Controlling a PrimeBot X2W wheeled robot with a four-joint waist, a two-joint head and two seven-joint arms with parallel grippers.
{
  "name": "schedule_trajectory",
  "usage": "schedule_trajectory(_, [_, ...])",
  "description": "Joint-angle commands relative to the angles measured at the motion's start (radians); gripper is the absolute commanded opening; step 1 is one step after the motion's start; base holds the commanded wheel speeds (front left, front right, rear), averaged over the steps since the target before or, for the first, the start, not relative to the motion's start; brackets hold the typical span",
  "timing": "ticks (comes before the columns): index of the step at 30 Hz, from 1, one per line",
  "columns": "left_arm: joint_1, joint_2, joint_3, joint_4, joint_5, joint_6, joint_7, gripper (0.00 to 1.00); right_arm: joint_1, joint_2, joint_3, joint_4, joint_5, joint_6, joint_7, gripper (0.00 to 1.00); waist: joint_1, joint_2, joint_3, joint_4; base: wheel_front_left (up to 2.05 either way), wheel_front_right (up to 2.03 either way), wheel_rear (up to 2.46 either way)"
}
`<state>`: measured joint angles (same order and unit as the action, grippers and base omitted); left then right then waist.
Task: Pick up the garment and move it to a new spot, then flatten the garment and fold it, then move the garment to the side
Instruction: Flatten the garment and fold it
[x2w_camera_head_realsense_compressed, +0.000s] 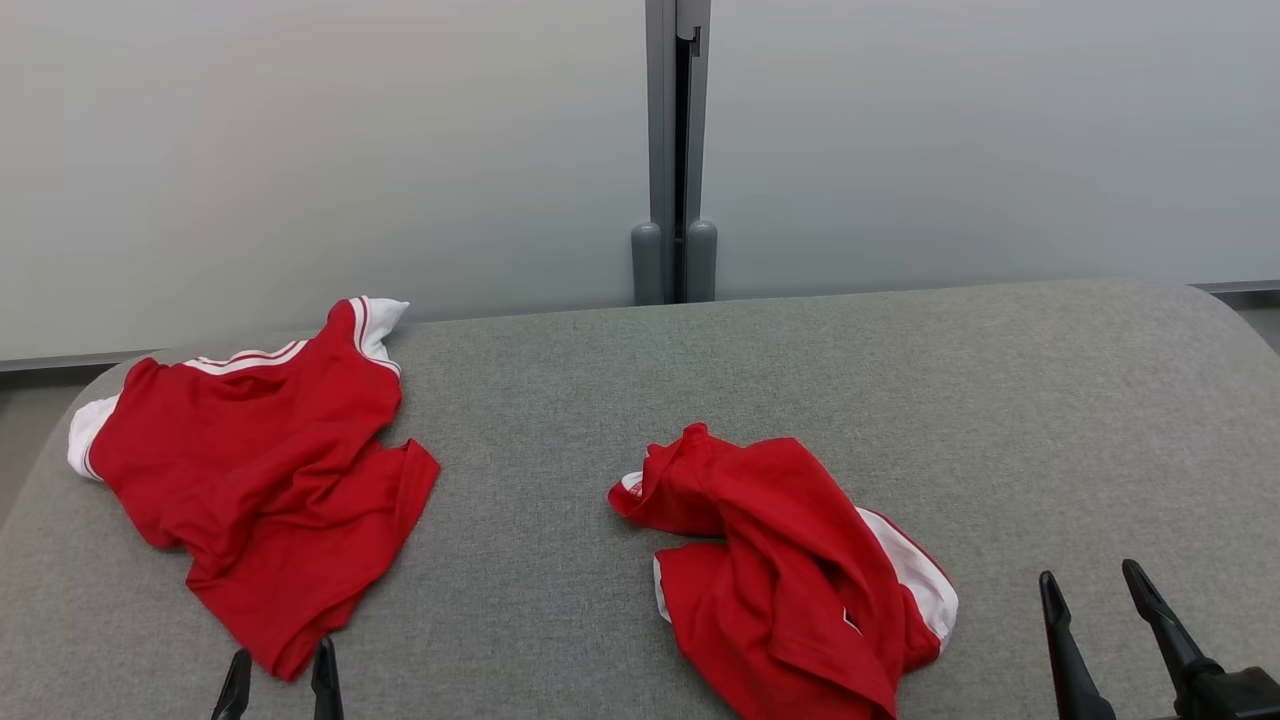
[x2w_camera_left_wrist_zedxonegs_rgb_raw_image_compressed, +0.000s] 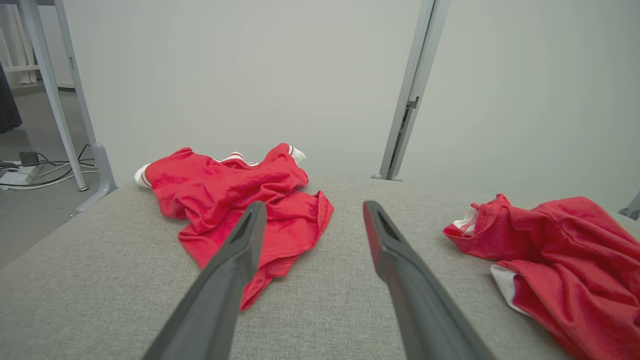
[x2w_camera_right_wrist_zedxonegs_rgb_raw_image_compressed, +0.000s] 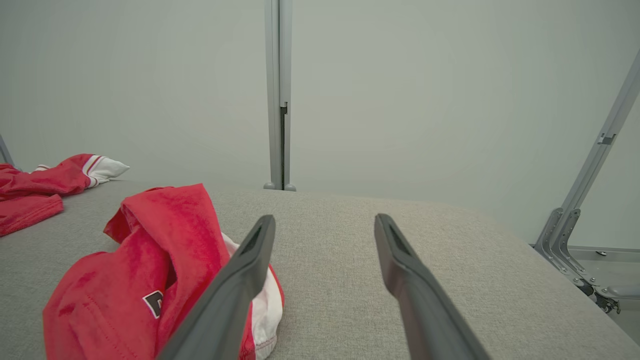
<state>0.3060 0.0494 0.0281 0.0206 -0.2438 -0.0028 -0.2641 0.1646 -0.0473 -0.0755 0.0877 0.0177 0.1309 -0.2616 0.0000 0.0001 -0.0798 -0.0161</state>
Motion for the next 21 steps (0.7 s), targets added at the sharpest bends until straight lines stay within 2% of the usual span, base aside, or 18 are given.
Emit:
schedule_trajectory(1, [0.011,0.002,-0.002,-0.003,-0.004,0.007,0.000,1.00,0.003,-0.006,0.001,0.005,0.007,0.000,-0.005,1.00,0.0000,-0.0001,0.000,-0.001,0.00,0.00,0.00])
schedule_trajectory(5, [0.009,0.002,-0.011,-0.007,0.001,0.010,0.000,1.00,-0.012,-0.006,0.007,0.006,0.007,0.000,-0.005,1.00,0.0000,-0.0001,0.005,-0.009,0.00,0.00,0.00])
schedule_trajectory(9, [-0.018,0.002,-0.067,-0.029,0.013,-0.028,-0.001,1.00,-0.020,-0.006,0.009,0.002,0.004,0.000,-0.005,1.00,0.0000,-0.0001,0.017,-0.022,0.00,0.00,0.00])
schedule_trajectory(14, [-0.051,0.002,-0.251,0.040,-0.037,-0.100,0.001,1.00,-0.040,-0.006,0.017,-0.005,-0.001,0.000,-0.005,1.00,0.0000,-0.0001,0.038,-0.052,0.00,0.00,0.00])
schedule_trajectory(18, [-0.106,0.003,-0.420,0.155,-0.119,-0.121,0.085,1.00,-0.057,-0.006,0.032,-0.006,0.001,0.000,-0.005,1.00,0.0000,-0.0001,0.061,-0.088,0.00,0.00,0.00])
schedule_trajectory(21, [-0.157,0.003,-0.528,0.220,-0.233,-0.127,0.143,1.00,-0.074,-0.006,0.044,-0.004,0.006,0.000,-0.005,1.00,0.0000,-0.0001,0.082,-0.122,0.00,0.00,0.00])
